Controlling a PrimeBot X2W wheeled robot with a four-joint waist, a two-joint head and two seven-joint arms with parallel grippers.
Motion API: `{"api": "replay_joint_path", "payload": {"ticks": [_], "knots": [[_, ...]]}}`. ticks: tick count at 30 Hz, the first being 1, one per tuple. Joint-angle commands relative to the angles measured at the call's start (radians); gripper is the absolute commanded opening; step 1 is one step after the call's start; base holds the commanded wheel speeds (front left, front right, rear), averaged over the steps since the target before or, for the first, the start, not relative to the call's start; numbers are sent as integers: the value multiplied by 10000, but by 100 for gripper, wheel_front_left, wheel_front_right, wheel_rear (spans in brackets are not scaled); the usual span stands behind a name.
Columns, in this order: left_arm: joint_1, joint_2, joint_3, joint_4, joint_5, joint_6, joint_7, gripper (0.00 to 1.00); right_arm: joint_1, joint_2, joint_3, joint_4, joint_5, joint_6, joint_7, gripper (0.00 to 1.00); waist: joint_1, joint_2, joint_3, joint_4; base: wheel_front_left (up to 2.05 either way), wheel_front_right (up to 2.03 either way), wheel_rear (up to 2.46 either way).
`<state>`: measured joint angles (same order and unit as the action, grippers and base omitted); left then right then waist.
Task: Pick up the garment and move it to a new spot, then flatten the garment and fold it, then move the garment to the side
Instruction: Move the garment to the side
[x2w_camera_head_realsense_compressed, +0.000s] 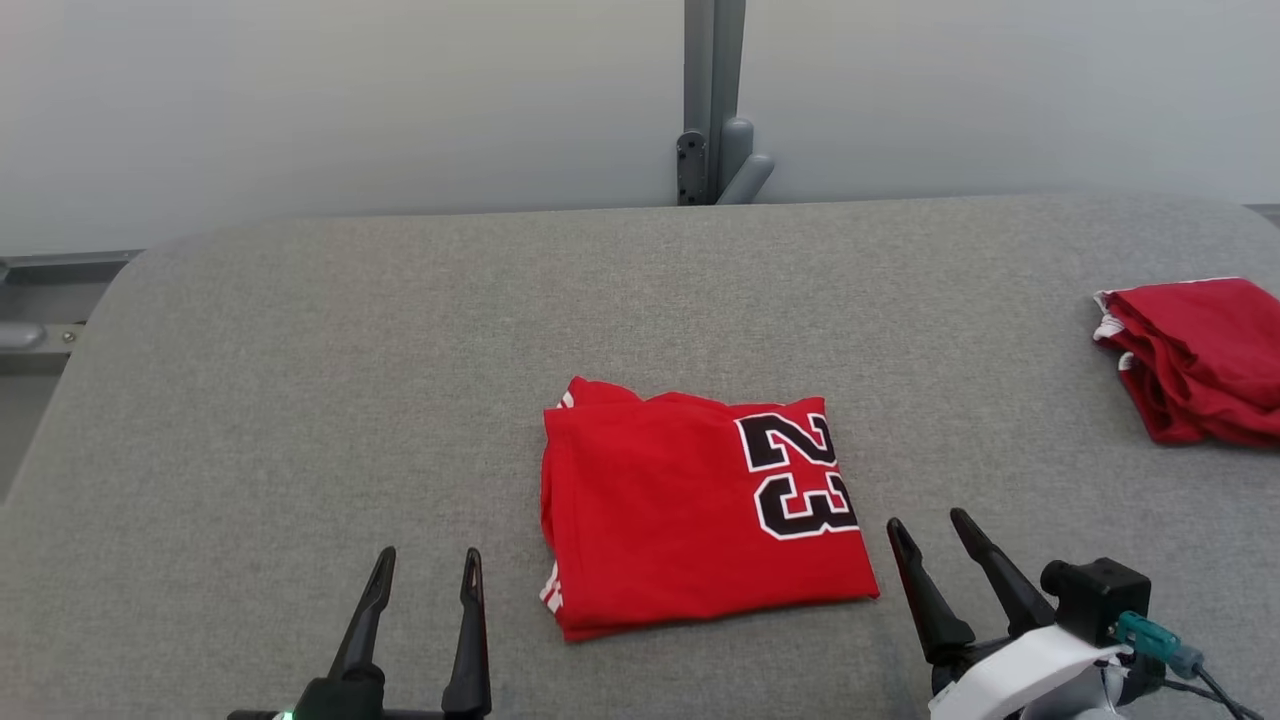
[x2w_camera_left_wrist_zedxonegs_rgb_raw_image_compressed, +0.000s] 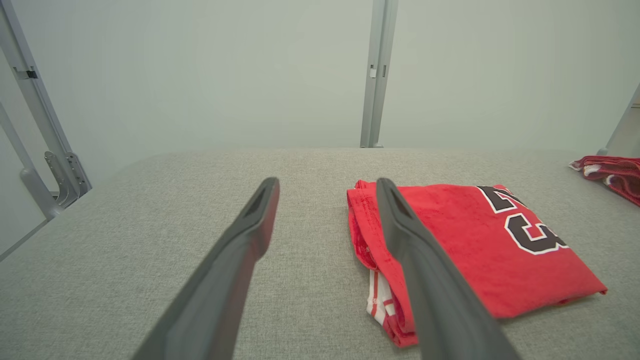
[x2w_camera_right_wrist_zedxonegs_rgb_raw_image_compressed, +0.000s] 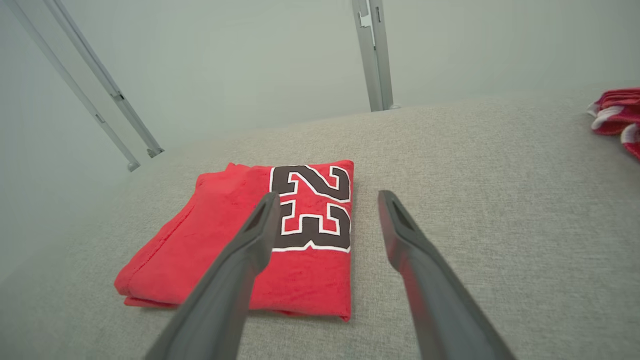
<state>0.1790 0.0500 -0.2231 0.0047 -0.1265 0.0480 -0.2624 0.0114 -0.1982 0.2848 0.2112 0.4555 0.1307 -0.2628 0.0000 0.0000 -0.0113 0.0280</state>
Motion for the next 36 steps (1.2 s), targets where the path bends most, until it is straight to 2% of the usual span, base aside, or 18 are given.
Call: {"api": "replay_joint_path", "payload": {"ticks": [1,10,19,29,30,31,34,36], "knots": [[-190,17,-11,-47,55,-32,-22,100,-276,-199,187,229,364,-1,-22,100,0,0,187,192,0,0,0],[-670,17,-175,-158,113,-161,-22,100,-1914,-1267,1781,1765,3256,-1,-22,100,0,0,1095,727,0,0,0],[-1353,17,-539,-277,-77,-393,-22,100,-3027,-1887,3442,2299,6536,-1,-22,100,0,0,1896,1117,0,0,0],[-1703,17,-707,-310,-35,-544,-22,100,-3629,-2183,4054,2305,7994,-1,-20,100,0,0,2214,1197,0,0,0],[-1722,17,-723,-294,-27,-547,-22,100,-3673,-2209,4159,2312,8154,0,-19,86,0,0,2213,1197,0,0,0],[-1736,17,-741,-276,-25,-549,-24,100,-3698,-2240,4315,2327,8323,0,-18,49,0,0,2206,1202,0,0,0],[-1745,17,-773,-237,-18,-565,-22,100,-3857,-2395,4725,2237,8757,0,0,0,0,0,2165,1210,0,0,0],[-1742,17,-782,-234,-31,-554,-22,100,-3976,-2514,4915,2182,8928,-1,-2,0,0,0,2125,1204,0,0,0]]}}
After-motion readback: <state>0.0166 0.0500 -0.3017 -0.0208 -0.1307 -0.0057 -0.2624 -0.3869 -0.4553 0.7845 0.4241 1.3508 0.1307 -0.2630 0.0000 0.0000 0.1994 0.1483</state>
